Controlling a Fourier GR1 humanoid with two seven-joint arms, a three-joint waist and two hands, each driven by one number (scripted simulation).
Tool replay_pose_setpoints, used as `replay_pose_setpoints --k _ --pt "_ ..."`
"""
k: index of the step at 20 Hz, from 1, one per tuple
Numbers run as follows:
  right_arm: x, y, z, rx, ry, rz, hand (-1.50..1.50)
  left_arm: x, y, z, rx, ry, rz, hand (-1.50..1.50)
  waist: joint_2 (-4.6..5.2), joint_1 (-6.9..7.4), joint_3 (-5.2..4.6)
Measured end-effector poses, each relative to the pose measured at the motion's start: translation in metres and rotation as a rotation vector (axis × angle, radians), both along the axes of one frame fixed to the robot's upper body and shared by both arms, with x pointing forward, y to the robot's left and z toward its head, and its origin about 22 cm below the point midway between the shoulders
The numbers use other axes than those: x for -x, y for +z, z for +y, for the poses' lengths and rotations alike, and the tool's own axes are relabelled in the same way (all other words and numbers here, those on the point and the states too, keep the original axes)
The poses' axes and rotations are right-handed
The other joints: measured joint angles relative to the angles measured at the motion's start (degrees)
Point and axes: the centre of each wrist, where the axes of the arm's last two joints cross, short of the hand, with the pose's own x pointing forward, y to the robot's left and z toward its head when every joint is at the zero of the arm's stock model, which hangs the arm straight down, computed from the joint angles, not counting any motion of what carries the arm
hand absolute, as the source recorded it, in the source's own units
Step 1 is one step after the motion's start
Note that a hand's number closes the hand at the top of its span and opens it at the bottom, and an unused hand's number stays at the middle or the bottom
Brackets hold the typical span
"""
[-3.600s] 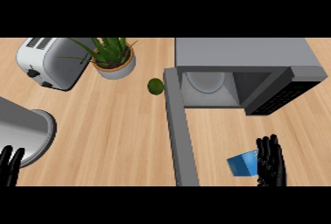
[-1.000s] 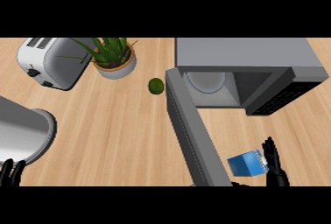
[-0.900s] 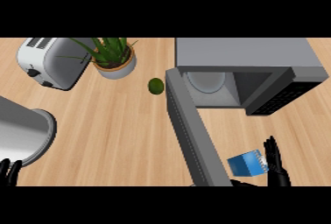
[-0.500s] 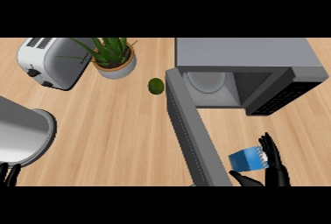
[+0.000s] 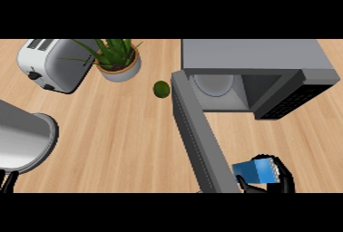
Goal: Pick up the milk, place it into the microwave and close the microwave
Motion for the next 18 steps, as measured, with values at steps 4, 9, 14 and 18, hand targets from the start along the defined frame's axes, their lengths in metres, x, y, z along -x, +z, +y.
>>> replay_pose_setpoints --k 4,9,14,18 --pt "-0.032 0.015 -0.009 -0.041 0.103 -0.019 1.50 0.002 0.001 -0.001 0.000 -0.005 -0.001 -1.50 0.07 0.38 0.04" --pt "-0.093 0.051 -0.036 -0.060 0.331 -0.022 1.50 -0.006 -0.001 -0.001 0.000 -0.026 -0.012 -1.50 0.40 1.46 0.11" --pt "-0.129 0.075 -0.040 -0.046 0.481 -0.002 1.50 -0.001 0.000 0.001 0.001 -0.016 -0.013 -1.50 0.34 1.47 0.10" --pt "-0.140 0.085 -0.037 -0.014 0.551 0.010 1.50 0.004 -0.001 0.008 0.001 -0.008 -0.014 -1.50 0.18 0.94 0.05"
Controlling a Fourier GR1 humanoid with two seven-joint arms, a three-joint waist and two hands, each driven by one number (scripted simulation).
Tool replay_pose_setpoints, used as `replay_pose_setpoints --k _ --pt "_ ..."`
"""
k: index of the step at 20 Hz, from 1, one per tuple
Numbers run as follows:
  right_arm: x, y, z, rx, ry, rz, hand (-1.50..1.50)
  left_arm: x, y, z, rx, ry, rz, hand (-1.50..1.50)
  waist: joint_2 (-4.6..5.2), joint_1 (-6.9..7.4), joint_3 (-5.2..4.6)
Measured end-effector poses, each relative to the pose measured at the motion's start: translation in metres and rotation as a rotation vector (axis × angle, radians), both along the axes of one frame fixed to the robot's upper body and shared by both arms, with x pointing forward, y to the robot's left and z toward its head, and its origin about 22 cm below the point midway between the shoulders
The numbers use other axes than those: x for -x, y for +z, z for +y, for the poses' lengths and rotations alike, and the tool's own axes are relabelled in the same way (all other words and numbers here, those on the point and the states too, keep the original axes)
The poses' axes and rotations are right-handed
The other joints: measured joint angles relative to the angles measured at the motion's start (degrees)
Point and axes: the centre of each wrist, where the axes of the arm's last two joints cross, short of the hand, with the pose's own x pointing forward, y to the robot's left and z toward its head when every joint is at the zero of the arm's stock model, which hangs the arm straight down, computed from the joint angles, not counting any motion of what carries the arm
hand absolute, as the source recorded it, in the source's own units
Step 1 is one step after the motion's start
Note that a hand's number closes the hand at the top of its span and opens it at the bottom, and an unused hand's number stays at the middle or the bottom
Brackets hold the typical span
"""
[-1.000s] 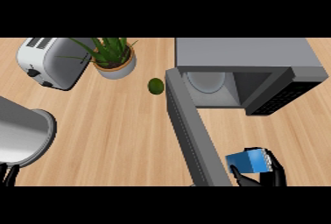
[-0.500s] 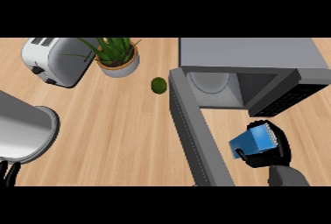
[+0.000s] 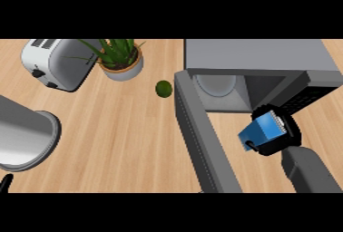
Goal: Pick up the milk, place it into the microwave and close the microwave
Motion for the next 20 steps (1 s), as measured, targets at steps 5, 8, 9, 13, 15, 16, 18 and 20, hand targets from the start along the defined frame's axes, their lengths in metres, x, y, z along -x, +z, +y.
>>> replay_pose_setpoints --k 5,8,9,13,15,16,18,20 --pt "0.004 0.012 0.012 0.014 0.060 -0.024 1.50 0.005 -0.002 0.006 0.003 0.010 0.008 -1.50 -0.23 -0.81 -0.06" --pt "0.008 0.028 0.024 -0.003 0.093 -0.033 1.50 0.008 -0.003 0.010 0.014 0.009 0.014 -1.50 -0.33 -1.17 -0.09" --pt "0.013 0.029 0.028 -0.012 0.097 -0.034 1.50 0.011 -0.005 0.008 0.018 0.007 0.014 -1.50 -0.36 -1.15 -0.10" --pt "0.028 0.047 0.044 -0.039 0.090 -0.021 1.50 0.012 -0.004 0.012 0.026 0.013 0.013 -1.50 -0.37 -1.35 -0.10" --pt "0.035 0.058 0.051 -0.041 0.082 -0.017 1.50 0.015 -0.003 0.019 0.024 0.015 0.014 -1.50 -0.37 -1.32 -0.10" --pt "0.034 0.063 0.056 -0.039 0.078 -0.018 1.50 0.014 -0.003 0.018 0.024 0.021 0.013 -1.50 -0.34 -1.26 -0.09" --pt "0.038 0.074 0.068 -0.040 0.069 -0.026 1.50 0.016 -0.002 0.023 0.018 0.023 0.017 -1.50 -0.32 -1.22 -0.10" --pt "0.038 0.080 0.076 -0.036 0.062 -0.038 1.50 0.016 -0.009 0.023 0.020 0.028 0.018 -1.50 -0.28 -1.08 -0.08"
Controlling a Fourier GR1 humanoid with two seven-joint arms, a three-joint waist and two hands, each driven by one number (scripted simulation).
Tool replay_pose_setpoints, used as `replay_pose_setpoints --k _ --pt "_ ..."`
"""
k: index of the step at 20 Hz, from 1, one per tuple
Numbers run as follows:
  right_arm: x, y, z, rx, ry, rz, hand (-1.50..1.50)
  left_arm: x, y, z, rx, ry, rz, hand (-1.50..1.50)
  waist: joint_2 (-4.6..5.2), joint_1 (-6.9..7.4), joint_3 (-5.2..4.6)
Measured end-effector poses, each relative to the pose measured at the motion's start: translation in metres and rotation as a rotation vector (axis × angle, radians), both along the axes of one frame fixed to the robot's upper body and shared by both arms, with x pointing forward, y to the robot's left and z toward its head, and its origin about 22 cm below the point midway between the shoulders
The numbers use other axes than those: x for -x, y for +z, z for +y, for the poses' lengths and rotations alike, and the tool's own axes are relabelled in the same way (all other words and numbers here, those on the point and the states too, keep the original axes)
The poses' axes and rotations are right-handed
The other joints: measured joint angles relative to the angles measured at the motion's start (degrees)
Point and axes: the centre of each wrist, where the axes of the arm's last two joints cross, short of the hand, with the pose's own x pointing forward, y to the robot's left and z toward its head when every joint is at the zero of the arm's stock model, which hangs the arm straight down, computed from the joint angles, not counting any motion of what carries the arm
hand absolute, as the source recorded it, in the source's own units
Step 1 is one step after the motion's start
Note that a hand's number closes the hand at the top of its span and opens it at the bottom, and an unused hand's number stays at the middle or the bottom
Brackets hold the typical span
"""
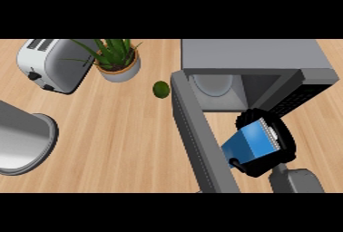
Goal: Pick up the milk, place it into the microwave and close the microwave
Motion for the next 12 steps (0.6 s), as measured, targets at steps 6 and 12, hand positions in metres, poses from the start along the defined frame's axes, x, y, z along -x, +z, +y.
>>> replay_pose_setpoints --k 6,12 --pt "-0.023 0.019 0.038 0.035 -0.053 -0.040 1.50 0.000 -0.003 0.014 -0.004 0.016 0.002 -1.50 0.11 0.33 0.02" --pt "-0.057 0.021 0.059 0.124 -0.168 -0.043 1.50 0.001 0.001 0.019 -0.011 0.018 0.010 -1.50 0.24 0.74 0.04"
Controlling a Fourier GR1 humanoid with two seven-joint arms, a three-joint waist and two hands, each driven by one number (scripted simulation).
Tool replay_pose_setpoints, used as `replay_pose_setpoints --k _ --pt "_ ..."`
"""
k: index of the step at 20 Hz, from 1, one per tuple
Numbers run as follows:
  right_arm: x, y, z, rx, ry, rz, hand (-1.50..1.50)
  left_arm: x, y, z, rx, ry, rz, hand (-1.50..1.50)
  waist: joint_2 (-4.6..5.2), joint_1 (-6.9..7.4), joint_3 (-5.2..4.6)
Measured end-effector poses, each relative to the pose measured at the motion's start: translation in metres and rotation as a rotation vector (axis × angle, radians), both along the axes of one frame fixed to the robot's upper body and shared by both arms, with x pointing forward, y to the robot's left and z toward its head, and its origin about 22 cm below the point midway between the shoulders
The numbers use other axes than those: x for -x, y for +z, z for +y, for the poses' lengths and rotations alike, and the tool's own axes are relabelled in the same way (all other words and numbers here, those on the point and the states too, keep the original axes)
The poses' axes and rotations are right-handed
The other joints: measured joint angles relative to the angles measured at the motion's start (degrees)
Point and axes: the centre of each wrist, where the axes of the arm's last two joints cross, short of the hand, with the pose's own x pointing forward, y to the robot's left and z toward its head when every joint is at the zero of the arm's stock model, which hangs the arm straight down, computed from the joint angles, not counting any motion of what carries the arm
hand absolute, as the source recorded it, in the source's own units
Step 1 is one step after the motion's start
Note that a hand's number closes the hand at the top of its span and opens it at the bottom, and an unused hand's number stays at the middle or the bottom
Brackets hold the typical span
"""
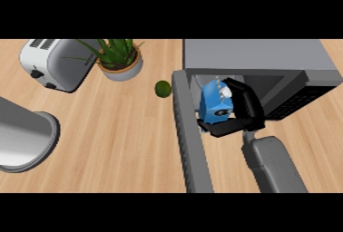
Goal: Pick up the milk, place it into the microwave and close the microwave
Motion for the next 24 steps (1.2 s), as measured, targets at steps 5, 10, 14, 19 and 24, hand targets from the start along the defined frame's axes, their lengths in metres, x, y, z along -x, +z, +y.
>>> replay_pose_setpoints --k 5,10,14,19,24 --pt "-0.023 -0.008 0.001 0.035 -0.066 -0.011 1.50 -0.002 -0.005 0.008 -0.003 -0.018 0.007 -1.50 -0.74 -0.16 0.00" --pt "-0.034 -0.022 -0.002 0.035 -0.080 -0.081 1.50 -0.005 -0.010 0.014 -0.002 -0.027 0.006 -1.50 -1.54 0.10 -0.19" --pt "-0.037 -0.030 -0.005 0.045 -0.091 -0.142 1.50 -0.008 -0.011 0.015 -0.002 -0.039 0.008 -1.50 -1.84 0.43 -0.30" --pt "-0.042 -0.037 -0.008 0.075 -0.114 -0.245 1.50 -0.015 -0.011 0.016 0.000 -0.045 0.011 -1.50 -1.76 0.85 -0.25" --pt "-0.046 -0.041 -0.006 0.090 -0.171 -0.331 1.50 -0.019 -0.012 0.020 0.006 -0.057 0.009 -1.50 -1.57 1.17 0.08"
